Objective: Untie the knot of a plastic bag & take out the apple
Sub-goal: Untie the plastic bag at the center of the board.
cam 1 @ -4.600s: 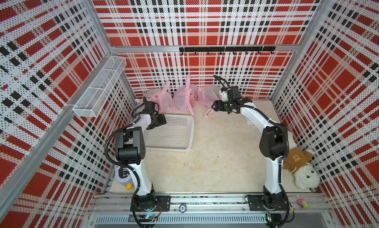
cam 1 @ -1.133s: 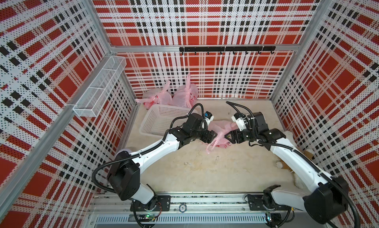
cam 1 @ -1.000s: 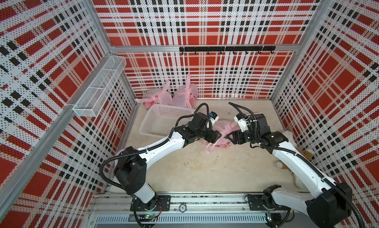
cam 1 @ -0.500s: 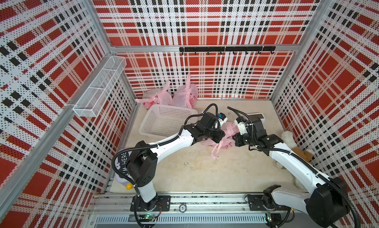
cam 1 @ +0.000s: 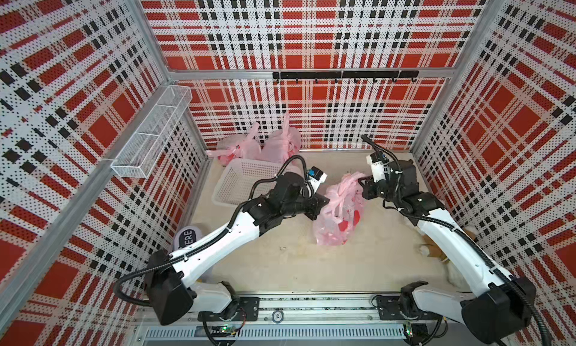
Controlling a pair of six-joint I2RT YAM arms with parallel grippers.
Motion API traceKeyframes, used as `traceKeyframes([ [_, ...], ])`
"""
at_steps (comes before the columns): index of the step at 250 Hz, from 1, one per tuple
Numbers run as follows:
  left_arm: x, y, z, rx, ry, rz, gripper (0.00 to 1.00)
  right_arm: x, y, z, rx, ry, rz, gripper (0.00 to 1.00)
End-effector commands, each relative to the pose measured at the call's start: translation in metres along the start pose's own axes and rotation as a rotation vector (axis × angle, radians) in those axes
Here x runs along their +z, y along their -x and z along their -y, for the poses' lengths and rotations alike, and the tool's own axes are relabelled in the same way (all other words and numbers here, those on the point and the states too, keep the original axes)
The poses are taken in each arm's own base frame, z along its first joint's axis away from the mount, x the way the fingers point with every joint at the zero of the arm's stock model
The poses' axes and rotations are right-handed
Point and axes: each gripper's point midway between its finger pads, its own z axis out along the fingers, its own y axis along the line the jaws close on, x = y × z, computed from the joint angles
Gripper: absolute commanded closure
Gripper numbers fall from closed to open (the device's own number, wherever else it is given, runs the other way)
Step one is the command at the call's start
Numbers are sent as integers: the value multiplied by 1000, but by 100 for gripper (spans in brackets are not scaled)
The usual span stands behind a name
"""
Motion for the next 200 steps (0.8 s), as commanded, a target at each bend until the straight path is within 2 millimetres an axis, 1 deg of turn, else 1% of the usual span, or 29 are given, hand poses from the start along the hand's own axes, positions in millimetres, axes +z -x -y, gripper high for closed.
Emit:
traceKeyframes([
  [1, 21, -64, -40, -204, 53, -90, 100, 31, -29, 14, 170, 51, -20, 100],
  [16, 27, -92, -47, -267, 55, -108, 100, 44, -50, 20, 224, 59, -38, 100],
  [32, 33, -118, -50, -276, 63, -134, 100, 59, -72, 27, 266, 57, -61, 100],
  [44, 35, -136, -57, -281, 88, -171, 100, 68, -83, 34, 298, 53, -85, 100],
  [61, 35, -151, -62, -286, 100, -203, 100, 80, -91, 37, 338, 73, -128, 100],
  [76, 32, -154, -64, -276, 114, -213, 100, 85, -91, 35, 361, 91, -143, 100],
  [78, 31, -154, -65, -274, 117, -213, 100, 85, -90, 35, 365, 92, -142, 100],
  [80, 30, -154, -65, -270, 120, -213, 100, 85, -90, 34, 366, 95, -140, 98],
  [90, 25, -151, -65, -241, 128, -210, 100, 84, -85, 31, 363, 108, -124, 78],
  [95, 22, -147, -64, -225, 134, -202, 94, 83, -82, 29, 351, 114, -115, 71],
  [100, 19, -144, -63, -203, 138, -197, 87, 81, -79, 25, 328, 118, -105, 67],
  [111, 11, -132, -59, -147, 144, -171, 76, 76, -72, 17, 259, 109, -85, 58],
  [122, 4, -118, -52, -86, 148, -143, 68, 72, -69, 10, 183, 81, -82, 51],
  [136, -6, -101, -44, -16, 161, -101, 64, 69, -68, 2, 94, 50, -94, 45],
  [147, -12, -87, -38, 32, 167, -68, 61, 67, -69, -2, 42, 36, -108, 42],
  [165, -17, -69, -31, 93, 179, -32, 59, 69, -74, -3, -1, 17, -137, 37],
  [183, -15, -58, -29, 133, 192, -22, 57, 70, -77, 1, -16, -7, -160, 33],
  [200, -6, -55, -31, 127, 202, -46, 54, 71, -77, 3, -28, -21, -163, 31],
])
